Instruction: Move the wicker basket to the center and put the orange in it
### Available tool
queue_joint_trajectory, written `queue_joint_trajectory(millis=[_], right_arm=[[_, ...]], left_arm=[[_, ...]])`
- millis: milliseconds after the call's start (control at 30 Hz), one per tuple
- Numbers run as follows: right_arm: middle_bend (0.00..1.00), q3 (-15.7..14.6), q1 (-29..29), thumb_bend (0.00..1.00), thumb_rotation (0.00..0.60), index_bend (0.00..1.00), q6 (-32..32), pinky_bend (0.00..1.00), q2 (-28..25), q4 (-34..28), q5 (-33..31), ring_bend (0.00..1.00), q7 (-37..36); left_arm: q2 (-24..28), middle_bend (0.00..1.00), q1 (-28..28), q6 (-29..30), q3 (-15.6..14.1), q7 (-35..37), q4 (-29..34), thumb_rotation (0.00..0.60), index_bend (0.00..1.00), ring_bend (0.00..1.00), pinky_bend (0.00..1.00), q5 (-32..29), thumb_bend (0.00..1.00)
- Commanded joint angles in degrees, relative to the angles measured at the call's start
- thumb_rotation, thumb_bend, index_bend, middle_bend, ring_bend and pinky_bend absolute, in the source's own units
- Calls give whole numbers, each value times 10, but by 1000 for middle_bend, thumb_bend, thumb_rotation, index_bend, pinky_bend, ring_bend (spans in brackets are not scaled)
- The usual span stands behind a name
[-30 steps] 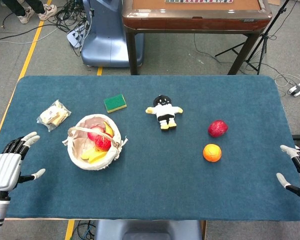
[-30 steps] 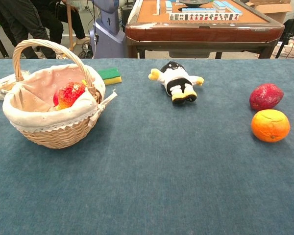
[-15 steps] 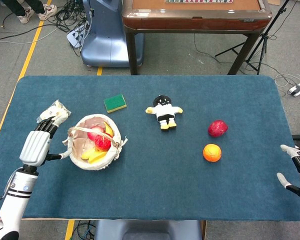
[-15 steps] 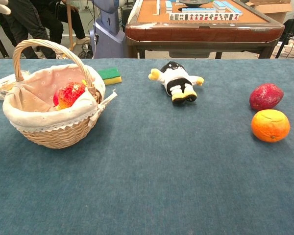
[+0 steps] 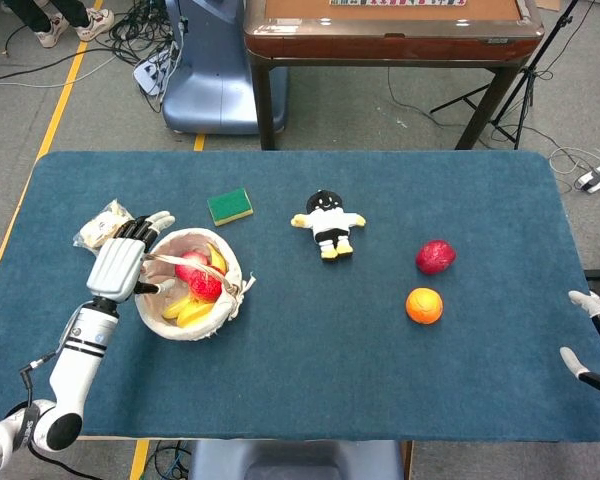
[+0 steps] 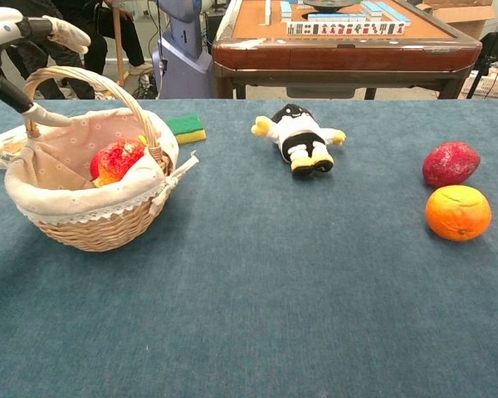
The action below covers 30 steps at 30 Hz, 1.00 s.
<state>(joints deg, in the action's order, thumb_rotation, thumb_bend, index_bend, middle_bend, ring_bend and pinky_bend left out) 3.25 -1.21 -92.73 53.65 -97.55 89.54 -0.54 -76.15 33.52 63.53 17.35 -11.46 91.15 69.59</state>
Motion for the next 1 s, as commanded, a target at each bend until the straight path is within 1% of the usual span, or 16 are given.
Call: queue_joint_trajectory(millis=[33, 67, 100, 133, 167, 267, 300, 367, 467, 567, 667, 833, 1000], right_arm=[[295, 0, 0, 221, 600, 227, 1, 302, 0, 1, -2, 229, -1], [295, 0, 0, 221, 600, 227, 3, 302, 0, 2, -3, 229, -2], [295, 0, 0, 221, 600, 227, 4, 303, 0, 2, -4, 229, -2], [295, -1, 1, 221, 600, 227, 6, 303, 0, 2, -5, 229, -2], [295, -1, 2, 221, 600, 227, 9, 302, 0, 2, -5, 229, -1], [295, -4, 6, 221, 600, 227, 24, 302, -5, 1, -7, 230, 0], [295, -4, 8, 221, 600, 227, 27, 302, -5, 1, -6, 230, -1], [295, -5, 11, 221, 600, 227, 32, 302, -5, 4, -3, 229, -6], [295, -9, 20, 222, 600, 227, 37, 302, -1, 18, 19, 230, -26], [295, -11, 26, 221, 600, 227, 40, 303, 4, 30, 32, 230, -40], [295, -13, 30, 221, 600, 227, 47, 303, 8, 34, 32, 229, -39], [295, -15, 33, 221, 600, 227, 56, 303, 12, 39, 28, 229, -41], [295, -16, 36, 221, 600, 227, 60, 302, 15, 44, 25, 230, -44]], left_arm=[[-21, 221, 19, -12, 5, -1, -32, 600, 295, 186, 162, -12, 111], [-29, 288, 24, -14, 5, 1, -46, 600, 355, 238, 184, -13, 111], [-35, 333, 28, -15, 5, 3, -58, 600, 403, 273, 208, -12, 111], [-42, 360, 32, -14, 5, 4, -71, 600, 432, 293, 225, -11, 110], [-49, 411, 36, -14, 5, 6, -84, 600, 472, 329, 252, -9, 110], [-71, 562, 48, -11, 6, 17, -125, 600, 540, 441, 311, -1, 111], [-76, 591, 51, -9, 5, 20, -133, 600, 554, 464, 328, 2, 111], [-84, 679, 55, -6, 5, 27, -149, 600, 607, 538, 402, 9, 111], [-96, 758, 62, 0, 3, 39, -171, 600, 675, 603, 491, 19, 110], [-105, 811, 66, 11, 3, 55, -189, 600, 722, 650, 565, 32, 111], [-113, 849, 68, 24, 5, 68, -202, 600, 743, 696, 642, 39, 111], [-115, 864, 69, 37, 13, 81, -192, 600, 753, 711, 651, 37, 111], [-114, 864, 74, 41, 38, 107, -153, 600, 754, 710, 651, 16, 111]])
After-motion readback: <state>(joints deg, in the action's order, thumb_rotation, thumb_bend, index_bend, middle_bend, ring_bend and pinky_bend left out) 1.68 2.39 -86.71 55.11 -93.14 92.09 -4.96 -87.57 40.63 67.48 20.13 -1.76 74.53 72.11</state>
